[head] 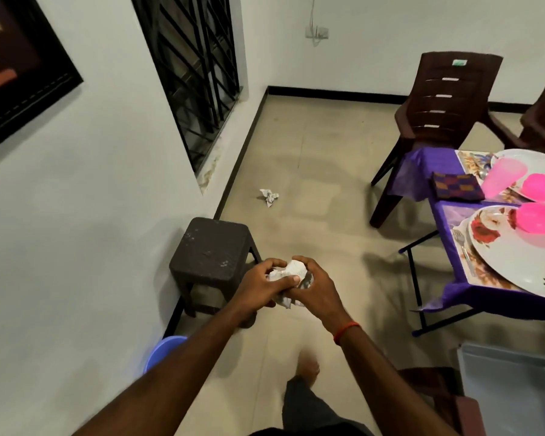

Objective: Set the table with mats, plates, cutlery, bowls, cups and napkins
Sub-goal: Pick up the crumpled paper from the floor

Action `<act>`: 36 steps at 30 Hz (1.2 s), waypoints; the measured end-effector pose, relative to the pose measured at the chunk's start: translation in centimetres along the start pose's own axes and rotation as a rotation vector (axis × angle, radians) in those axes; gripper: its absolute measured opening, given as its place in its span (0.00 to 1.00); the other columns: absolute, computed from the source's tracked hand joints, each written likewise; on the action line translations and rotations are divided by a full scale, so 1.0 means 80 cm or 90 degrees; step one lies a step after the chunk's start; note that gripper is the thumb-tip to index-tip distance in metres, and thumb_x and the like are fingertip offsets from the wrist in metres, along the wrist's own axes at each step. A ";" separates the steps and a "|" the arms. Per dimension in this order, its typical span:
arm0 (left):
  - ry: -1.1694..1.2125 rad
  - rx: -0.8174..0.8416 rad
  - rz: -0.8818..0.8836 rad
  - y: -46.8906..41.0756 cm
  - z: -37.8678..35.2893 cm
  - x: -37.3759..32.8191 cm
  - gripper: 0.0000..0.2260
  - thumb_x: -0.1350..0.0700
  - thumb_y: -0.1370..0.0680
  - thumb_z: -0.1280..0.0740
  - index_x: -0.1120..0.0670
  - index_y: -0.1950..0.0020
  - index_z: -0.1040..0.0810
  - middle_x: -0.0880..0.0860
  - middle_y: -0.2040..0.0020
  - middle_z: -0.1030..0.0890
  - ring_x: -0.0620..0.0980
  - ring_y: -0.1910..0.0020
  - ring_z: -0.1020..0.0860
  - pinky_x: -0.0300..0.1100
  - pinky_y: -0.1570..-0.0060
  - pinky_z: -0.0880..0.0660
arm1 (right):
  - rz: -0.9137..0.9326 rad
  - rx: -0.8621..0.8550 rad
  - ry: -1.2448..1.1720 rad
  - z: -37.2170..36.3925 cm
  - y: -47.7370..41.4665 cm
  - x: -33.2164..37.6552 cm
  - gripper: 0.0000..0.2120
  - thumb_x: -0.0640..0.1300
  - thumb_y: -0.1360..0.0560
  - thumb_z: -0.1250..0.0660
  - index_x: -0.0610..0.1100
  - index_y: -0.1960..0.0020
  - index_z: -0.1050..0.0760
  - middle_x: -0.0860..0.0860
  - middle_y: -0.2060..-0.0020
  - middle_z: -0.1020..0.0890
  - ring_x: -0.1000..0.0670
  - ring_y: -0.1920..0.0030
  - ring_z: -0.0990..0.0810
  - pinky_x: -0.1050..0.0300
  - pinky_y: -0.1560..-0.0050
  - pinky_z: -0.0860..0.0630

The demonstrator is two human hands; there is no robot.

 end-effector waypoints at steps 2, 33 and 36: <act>0.038 0.010 0.035 -0.043 -0.007 -0.003 0.22 0.41 0.30 0.21 0.44 0.39 0.21 0.50 0.45 0.16 0.52 0.52 0.15 0.53 0.59 0.15 | -0.001 0.010 -0.010 0.011 -0.039 0.001 0.29 0.38 0.36 0.19 0.61 0.45 0.26 0.58 0.49 0.18 0.57 0.49 0.19 0.59 0.48 0.19; 0.152 -0.103 0.133 -0.608 0.115 -0.119 0.20 0.56 0.30 0.19 0.51 0.41 0.19 0.52 0.47 0.16 0.54 0.49 0.16 0.53 0.60 0.15 | 0.053 0.178 0.093 0.038 -0.638 0.070 0.38 0.53 0.37 0.18 0.52 0.32 0.30 0.55 0.39 0.22 0.54 0.40 0.23 0.54 0.40 0.22; 0.156 -0.093 0.134 -0.650 0.130 -0.131 0.20 0.58 0.30 0.19 0.51 0.40 0.19 0.53 0.46 0.17 0.54 0.51 0.17 0.53 0.65 0.16 | 0.035 0.172 0.069 0.046 -0.686 0.070 0.35 0.53 0.35 0.18 0.51 0.32 0.28 0.55 0.40 0.20 0.52 0.41 0.21 0.52 0.41 0.21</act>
Point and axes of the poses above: each hand's wrist, its own y-axis away from the middle knuckle, its own z-axis out of the back of the hand, x = y × z, the point moved 8 cm from there along -y, towards the middle knuckle
